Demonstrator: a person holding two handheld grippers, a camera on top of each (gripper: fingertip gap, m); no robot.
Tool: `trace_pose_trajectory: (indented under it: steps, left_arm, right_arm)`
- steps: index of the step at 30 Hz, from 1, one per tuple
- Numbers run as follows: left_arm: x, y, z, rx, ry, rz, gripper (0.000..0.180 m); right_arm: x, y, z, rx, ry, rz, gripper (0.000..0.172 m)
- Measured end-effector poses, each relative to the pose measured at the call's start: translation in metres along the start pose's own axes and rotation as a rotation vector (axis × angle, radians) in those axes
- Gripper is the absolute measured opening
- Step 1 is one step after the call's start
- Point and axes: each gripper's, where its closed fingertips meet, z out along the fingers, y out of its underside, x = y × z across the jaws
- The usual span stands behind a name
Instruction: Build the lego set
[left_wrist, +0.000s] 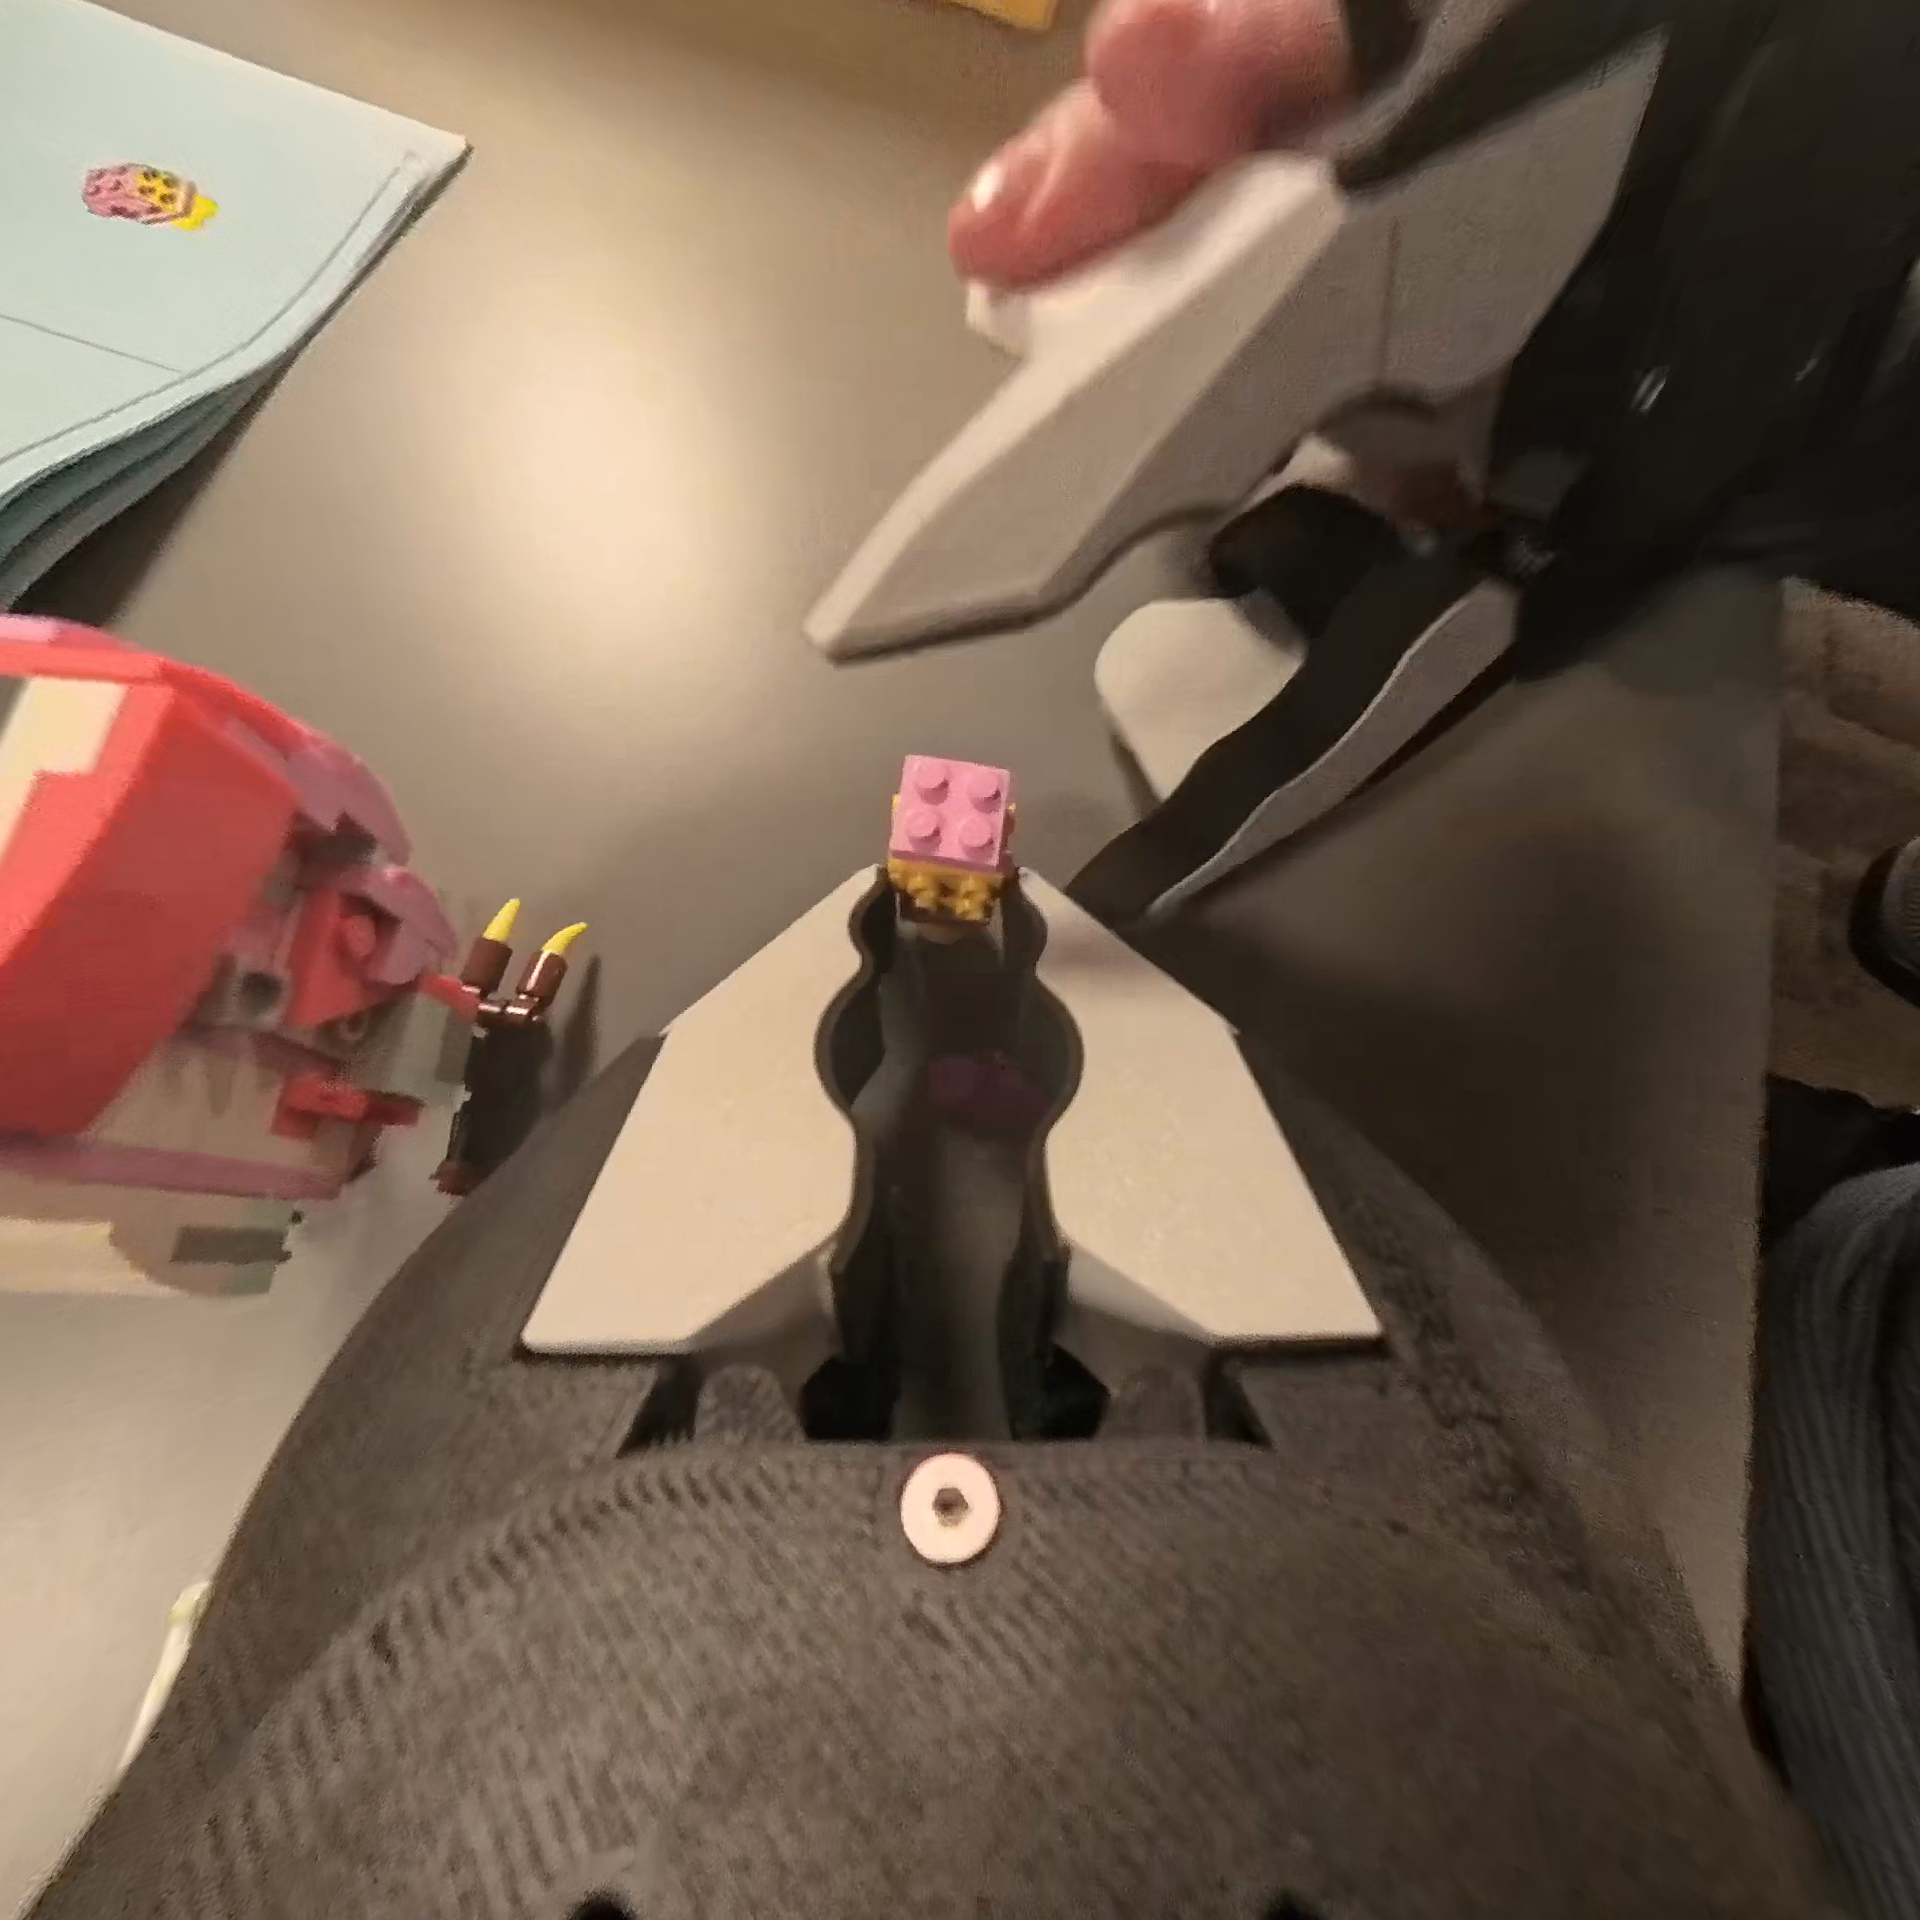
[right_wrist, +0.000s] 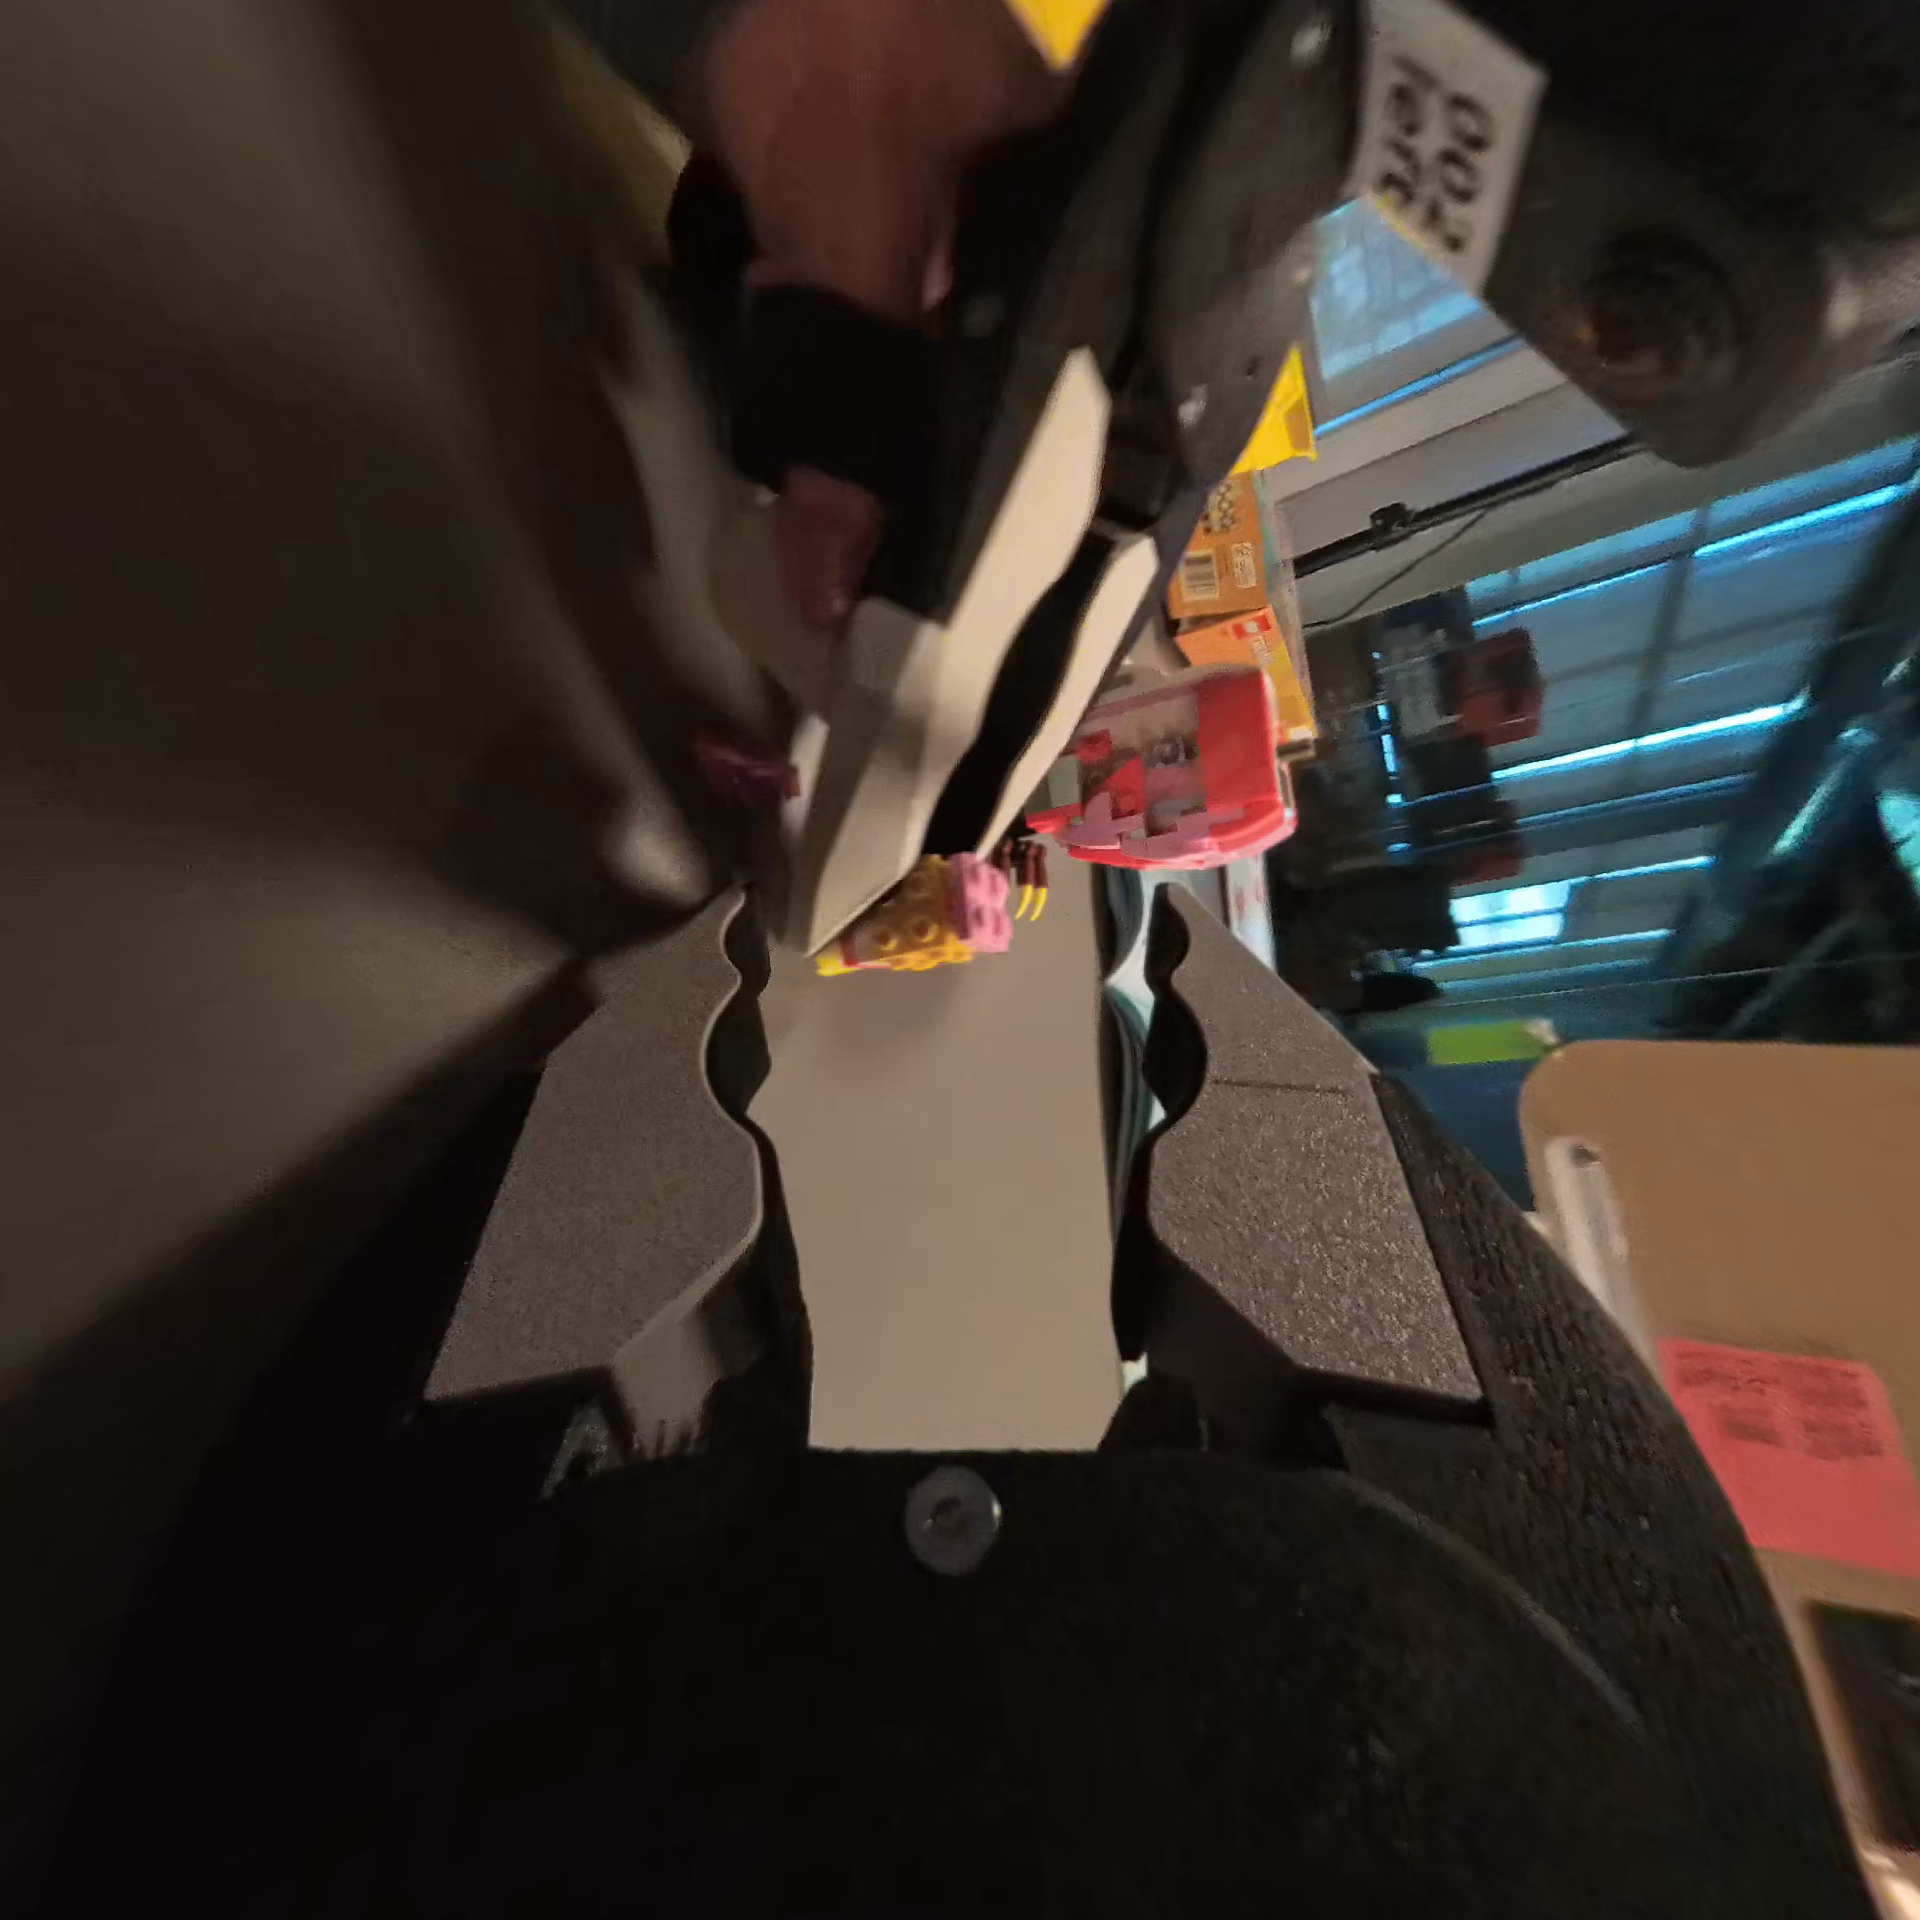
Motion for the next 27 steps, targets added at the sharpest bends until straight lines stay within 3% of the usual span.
trace_pose_trajectory:
  steps: [3, 10, 14, 27]
  left_arm:
    - [0.004, -0.008, -0.006, 0.048, 0.043, -0.046, 0.019]
    - [0.008, -0.013, -0.012, 0.085, 0.110, -0.095, 0.018]
    - [0.013, -0.012, -0.013, 0.074, 0.144, -0.082, 0.018]
    - [0.030, -0.016, -0.030, 0.124, 0.359, -0.109, 0.018]
  right_arm:
    - [-0.003, -0.001, 0.004, -0.039, 0.036, -0.125, 0.067]
    - [-0.005, -0.004, 0.008, -0.057, 0.082, -0.228, 0.056]
    - [-0.002, -0.006, 0.006, -0.044, 0.110, -0.243, 0.043]
    - [0.001, -0.031, -0.005, 0.106, 0.138, -0.185, 0.041]
